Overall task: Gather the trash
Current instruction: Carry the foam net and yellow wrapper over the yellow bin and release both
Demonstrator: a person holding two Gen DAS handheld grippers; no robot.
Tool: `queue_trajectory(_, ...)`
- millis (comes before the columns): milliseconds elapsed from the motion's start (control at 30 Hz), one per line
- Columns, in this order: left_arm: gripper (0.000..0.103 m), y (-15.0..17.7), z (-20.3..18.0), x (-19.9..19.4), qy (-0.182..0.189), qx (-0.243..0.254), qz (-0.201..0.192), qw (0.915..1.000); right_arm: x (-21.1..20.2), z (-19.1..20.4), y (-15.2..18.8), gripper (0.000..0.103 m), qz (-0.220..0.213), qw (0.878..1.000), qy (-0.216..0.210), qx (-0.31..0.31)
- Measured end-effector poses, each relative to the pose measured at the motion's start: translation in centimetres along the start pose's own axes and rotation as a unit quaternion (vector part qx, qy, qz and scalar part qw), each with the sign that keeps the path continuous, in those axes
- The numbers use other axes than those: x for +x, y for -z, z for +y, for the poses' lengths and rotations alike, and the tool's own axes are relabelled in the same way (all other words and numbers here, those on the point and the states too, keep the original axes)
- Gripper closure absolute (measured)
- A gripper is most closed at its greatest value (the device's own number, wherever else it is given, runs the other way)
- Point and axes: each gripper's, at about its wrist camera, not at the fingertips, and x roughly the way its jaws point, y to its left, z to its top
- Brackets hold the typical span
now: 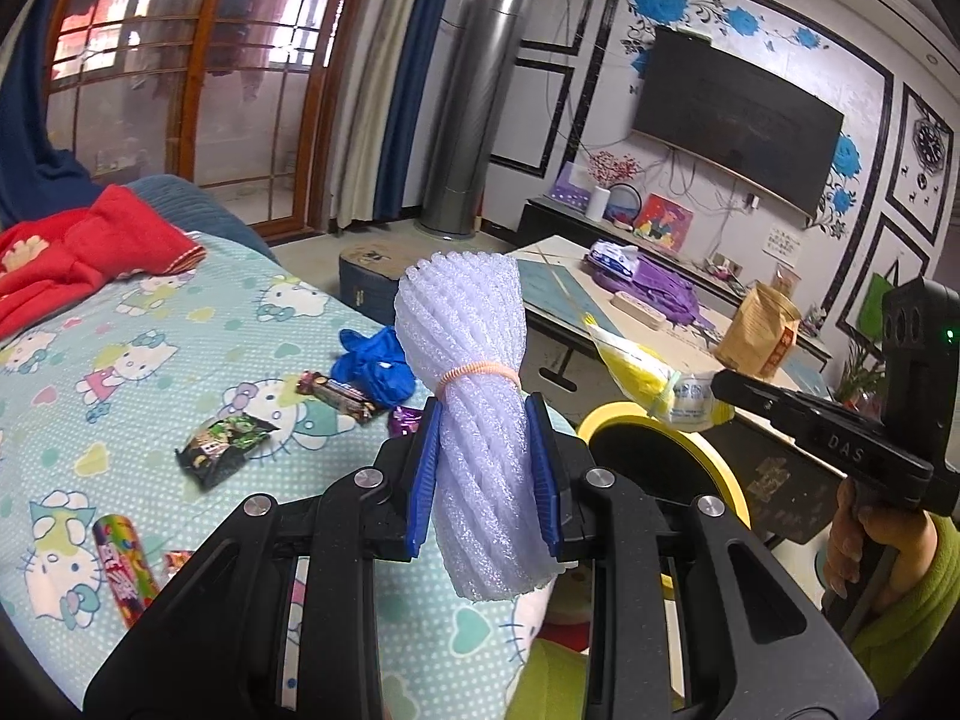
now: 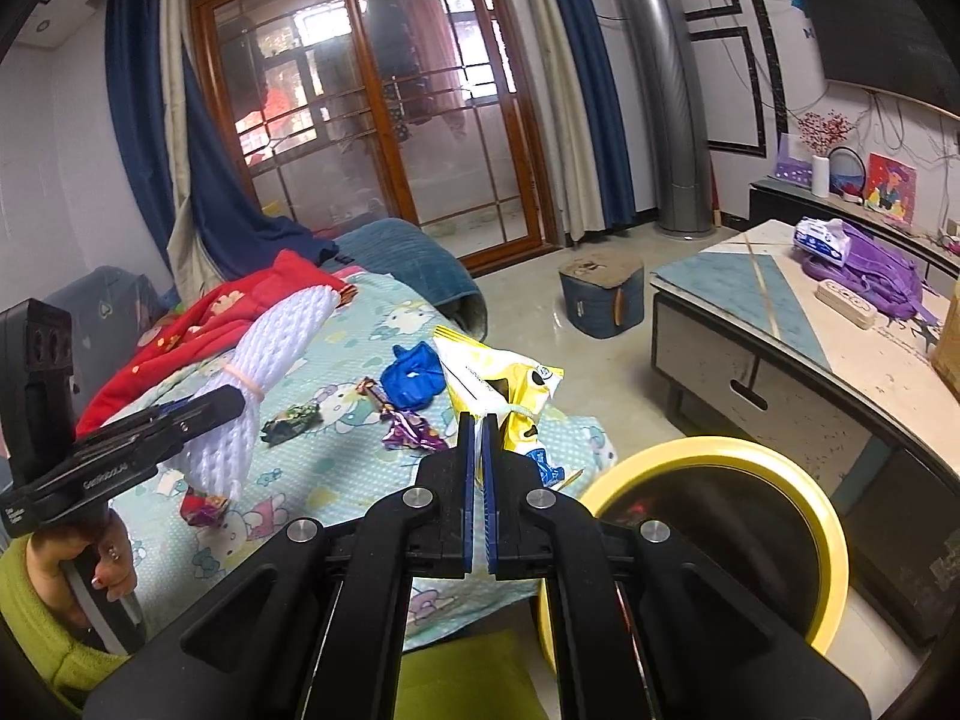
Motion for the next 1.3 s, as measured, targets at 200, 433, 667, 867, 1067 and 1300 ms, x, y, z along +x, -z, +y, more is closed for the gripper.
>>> queue_trajectory(200, 0.082, 0.3, -1.5, 0.5, 0.01, 0.017, 0.008, 0.9998, -0.5, -0.7, 0.2, 0.1, -0.006, 1.0, 0.021, 0.006)
queue_trajectory(433, 0.082, 0.6, -3.9, 1.4, 0.028, 0.043, 0.015, 0.9986, -1.2, -2.9, 0.4, 0.1, -0.011, 0.999, 0.043, 0.024)
queue_trajectory(667, 0.082, 1.0, -6.5, 2.7, 0.045, 0.071, 0.025, 0.9961, -1.8, -4.9, 0.9, 0.1, -0.013, 0.997, 0.059, 0.045)
queue_trajectory(867, 0.082, 1.5, -8.3, 3.8, 0.058, 0.092, 0.034, 0.9935, -2.0, -6.7, 1.4, 0.1, -0.013, 0.996, 0.066, 0.065)
queue_trajectory(1067, 0.082, 2.0, -10.1, 5.2, 0.075, 0.11, 0.048, 0.99, -2.0, -8.5, 2.1, 0.1, -0.007, 0.993, 0.082, 0.088)
queue_trajectory(1300, 0.082, 3.2, -12.2, 7.9, 0.094, 0.127, 0.076, 0.9845, -1.7, -10.6, 2.9, 0.1, 0.004, 0.989, 0.093, 0.113)
